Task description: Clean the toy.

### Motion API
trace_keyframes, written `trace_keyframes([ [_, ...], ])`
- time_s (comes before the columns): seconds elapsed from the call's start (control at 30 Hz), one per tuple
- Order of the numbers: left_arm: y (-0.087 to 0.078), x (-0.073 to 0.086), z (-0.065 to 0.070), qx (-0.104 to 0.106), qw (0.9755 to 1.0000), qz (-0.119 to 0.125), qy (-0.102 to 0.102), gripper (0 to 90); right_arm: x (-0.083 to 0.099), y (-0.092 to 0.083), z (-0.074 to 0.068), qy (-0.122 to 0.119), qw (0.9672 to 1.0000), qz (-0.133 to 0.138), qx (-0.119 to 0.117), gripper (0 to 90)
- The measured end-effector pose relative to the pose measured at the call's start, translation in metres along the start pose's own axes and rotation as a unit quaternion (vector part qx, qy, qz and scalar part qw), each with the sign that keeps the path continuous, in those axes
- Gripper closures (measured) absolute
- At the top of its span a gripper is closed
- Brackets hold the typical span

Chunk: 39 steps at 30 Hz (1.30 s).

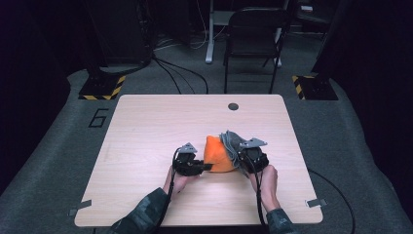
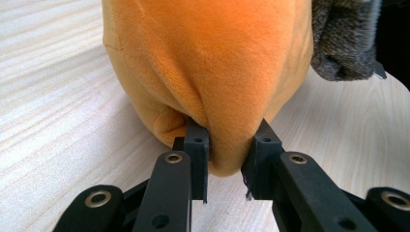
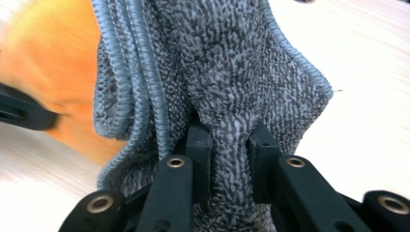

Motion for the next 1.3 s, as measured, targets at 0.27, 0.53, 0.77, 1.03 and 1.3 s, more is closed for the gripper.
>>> trace_keyframes([
  [0.27, 0.0, 0.0, 0.0, 0.0, 1.0, -0.001, 0.0, 74.6, 0.03, 0.029, 0.034, 0.028, 0.9975, -0.058, 0.027, 75.7],
  [0.53, -0.001, 0.0, 0.0, -0.003, 1.0, -0.003, 0.004, 74.4, 0.032, 0.028, 0.045, 0.04, 0.9968, -0.064, 0.026, 75.7],
  [0.77, 0.0, -0.001, 0.003, -0.013, 0.9998, -0.003, 0.018, 74.3, -0.016, -0.031, 0.019, 0.033, 0.9987, 0.034, -0.018, 75.6],
  [1.03, 0.001, 0.0, 0.003, -0.019, 0.9992, -0.008, 0.036, 74.3, -0.032, -0.04, -0.055, -0.035, 0.995, 0.049, -0.08, 75.2],
  [1.3, 0.002, 0.0, 0.003, -0.015, 0.9993, -0.009, 0.033, 74.0, -0.018, -0.018, -0.04, -0.043, 0.998, 0.028, -0.036, 74.7],
])
Point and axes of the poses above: each handheld gripper's, and its own axes: y roughly forward along the jaws, x roughly out of its underside, z roughly to its right, the point moved 9 cm from there along y, roughly forward along the jaws, and after that the axes turned 6 degrees about y, right-handed, at the moved point
